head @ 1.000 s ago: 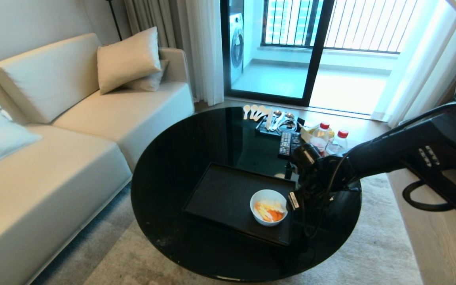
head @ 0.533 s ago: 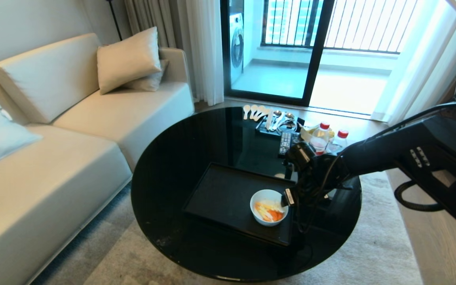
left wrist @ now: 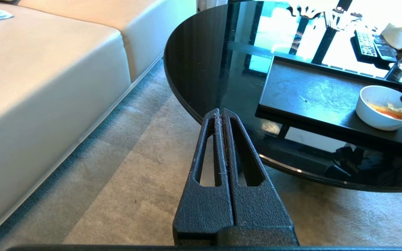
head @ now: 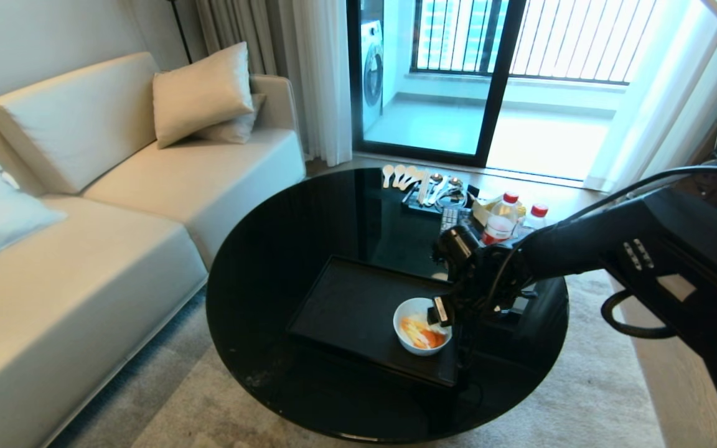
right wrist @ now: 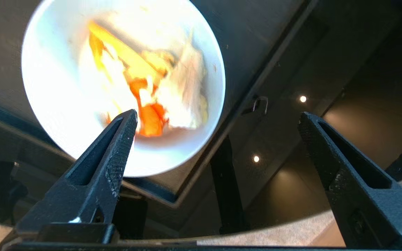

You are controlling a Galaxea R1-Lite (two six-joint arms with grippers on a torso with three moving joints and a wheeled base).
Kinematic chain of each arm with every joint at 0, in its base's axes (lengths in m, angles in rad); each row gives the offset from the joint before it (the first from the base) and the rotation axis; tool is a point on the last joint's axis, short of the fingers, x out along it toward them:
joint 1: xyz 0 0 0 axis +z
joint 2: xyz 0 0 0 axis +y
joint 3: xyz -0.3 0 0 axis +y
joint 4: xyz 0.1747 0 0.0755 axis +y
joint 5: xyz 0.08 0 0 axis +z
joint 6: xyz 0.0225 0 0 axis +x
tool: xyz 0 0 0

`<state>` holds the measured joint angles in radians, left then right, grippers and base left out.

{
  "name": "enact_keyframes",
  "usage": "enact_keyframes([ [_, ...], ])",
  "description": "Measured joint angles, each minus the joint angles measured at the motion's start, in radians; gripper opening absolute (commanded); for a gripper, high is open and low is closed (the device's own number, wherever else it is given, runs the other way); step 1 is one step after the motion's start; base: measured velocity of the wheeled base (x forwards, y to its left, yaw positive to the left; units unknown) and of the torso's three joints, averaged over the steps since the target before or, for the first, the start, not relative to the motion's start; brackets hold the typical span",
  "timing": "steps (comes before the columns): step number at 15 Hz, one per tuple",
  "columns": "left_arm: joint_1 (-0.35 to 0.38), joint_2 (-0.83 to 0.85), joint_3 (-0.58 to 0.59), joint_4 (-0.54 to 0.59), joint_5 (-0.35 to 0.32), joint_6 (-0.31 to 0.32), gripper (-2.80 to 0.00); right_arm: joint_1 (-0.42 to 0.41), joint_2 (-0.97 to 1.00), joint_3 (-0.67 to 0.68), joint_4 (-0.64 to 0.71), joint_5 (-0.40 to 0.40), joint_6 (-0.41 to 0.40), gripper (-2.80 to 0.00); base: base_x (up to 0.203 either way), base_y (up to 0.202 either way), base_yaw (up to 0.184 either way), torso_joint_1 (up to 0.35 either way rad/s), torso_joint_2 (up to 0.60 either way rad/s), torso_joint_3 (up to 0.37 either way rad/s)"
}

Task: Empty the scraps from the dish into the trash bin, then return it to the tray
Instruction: Pick up the bowl with leftover food

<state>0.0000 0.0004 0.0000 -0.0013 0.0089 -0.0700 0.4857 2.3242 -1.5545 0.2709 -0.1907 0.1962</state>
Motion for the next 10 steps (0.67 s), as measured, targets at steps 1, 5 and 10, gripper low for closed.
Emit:
enact_keyframes([
  [1, 0.0, 0.0, 0.0, 0.0, 0.0, 0.0, -2.8, 0.0, 0.01, -0.016, 0.0, -0.024, 0.0, 0.0, 0.0, 0.0, 0.0, 0.0, 0.0, 0.0],
  [5, 0.0, 0.0, 0.0, 0.0, 0.0, 0.0, -2.8, -0.002, 0.045, -0.049, 0.0, -0.06, 0.002, 0.0, 0.0, 0.0, 0.0, 0.0, 0.0, 0.0],
  [10, 0.0, 0.0, 0.0, 0.0, 0.0, 0.0, -2.8, -0.011, 0.068, -0.052, -0.004, -0.06, 0.002, 0.0, 0.0, 0.0, 0.0, 0.0, 0.0, 0.0],
])
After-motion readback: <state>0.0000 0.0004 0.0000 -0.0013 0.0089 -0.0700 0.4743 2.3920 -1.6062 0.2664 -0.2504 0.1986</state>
